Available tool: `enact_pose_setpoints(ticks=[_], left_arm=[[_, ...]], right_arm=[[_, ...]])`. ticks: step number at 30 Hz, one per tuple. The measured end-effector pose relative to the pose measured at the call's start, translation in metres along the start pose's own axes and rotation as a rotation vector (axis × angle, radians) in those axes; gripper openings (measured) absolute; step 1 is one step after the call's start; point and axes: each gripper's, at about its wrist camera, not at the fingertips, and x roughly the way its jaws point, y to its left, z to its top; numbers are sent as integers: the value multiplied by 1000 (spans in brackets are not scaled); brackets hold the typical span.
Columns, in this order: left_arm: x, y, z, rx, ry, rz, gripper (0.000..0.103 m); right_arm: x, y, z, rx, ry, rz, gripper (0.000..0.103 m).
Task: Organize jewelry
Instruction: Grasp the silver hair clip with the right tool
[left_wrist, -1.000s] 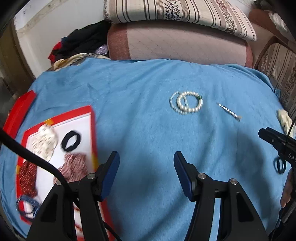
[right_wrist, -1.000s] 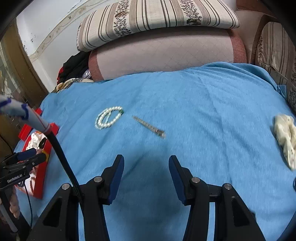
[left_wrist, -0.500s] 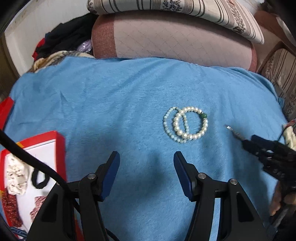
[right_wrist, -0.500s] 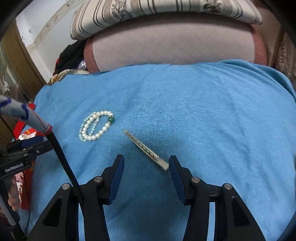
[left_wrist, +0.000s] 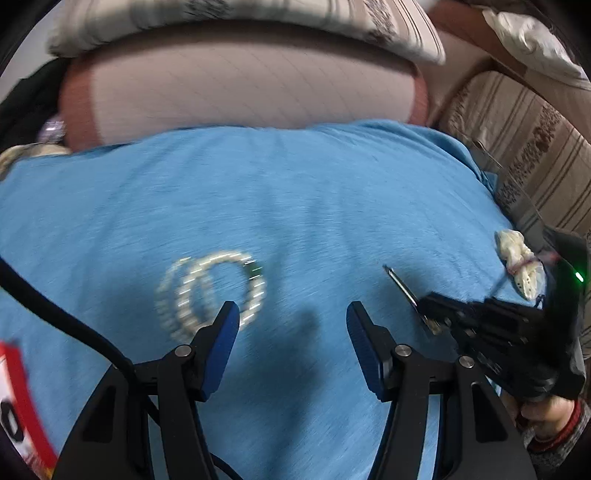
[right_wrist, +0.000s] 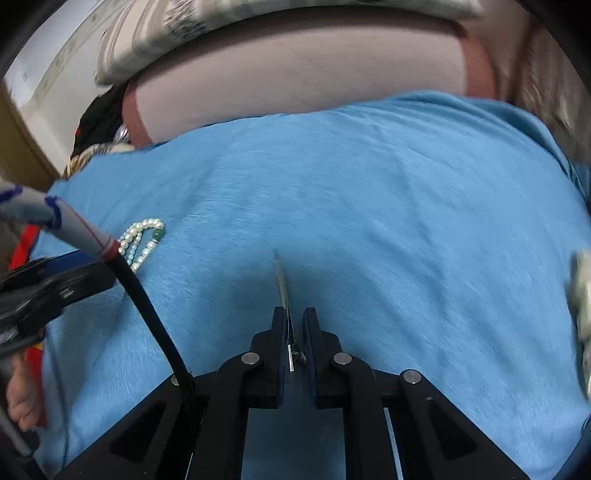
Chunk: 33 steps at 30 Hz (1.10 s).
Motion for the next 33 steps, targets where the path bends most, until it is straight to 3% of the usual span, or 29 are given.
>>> enact_pose_setpoints(ticks=[3,5,8,10,13,18,19,20,22,25,30,33], left_arm=[[21,-3,9,-3,42,8,59],[28,-7,9,-6,81,-33,46],[25,-18,0,38,84,-42,46],[16,-17,-7,12,93,-107,46],[4,-22,-28,-8,161,-304,23],[-29,-40,-73,109,177,-334,23],[-42,-37,-81,108,164,-343,24],[-48,-34,-87,102,153,-343,28],[-63,-18,-88,54,113,-316,36],[-70,9,-78,-6,47,-180,40],[-57,54,-49,-145,-30,-21,40],[-43,61,-33,-165,-38,8,40]], right_arm=[[-19,-22,-9,50,-19,31,10],[-32,-34,-10,76,-40,52,10],[-59,-52,-12,111,-85,66,10],[-71,-60,-15,127,-105,71,10],[-82,-70,-22,154,-110,87,10],[-88,-64,-32,119,-112,97,10],[-86,-58,-31,105,-113,94,17],[-85,-52,-29,90,-113,90,24],[-81,-41,-24,72,-135,69,49],[-70,-30,-16,54,-125,76,50],[-48,-14,-10,25,-101,66,50],[-38,-9,-7,13,-101,56,50]])
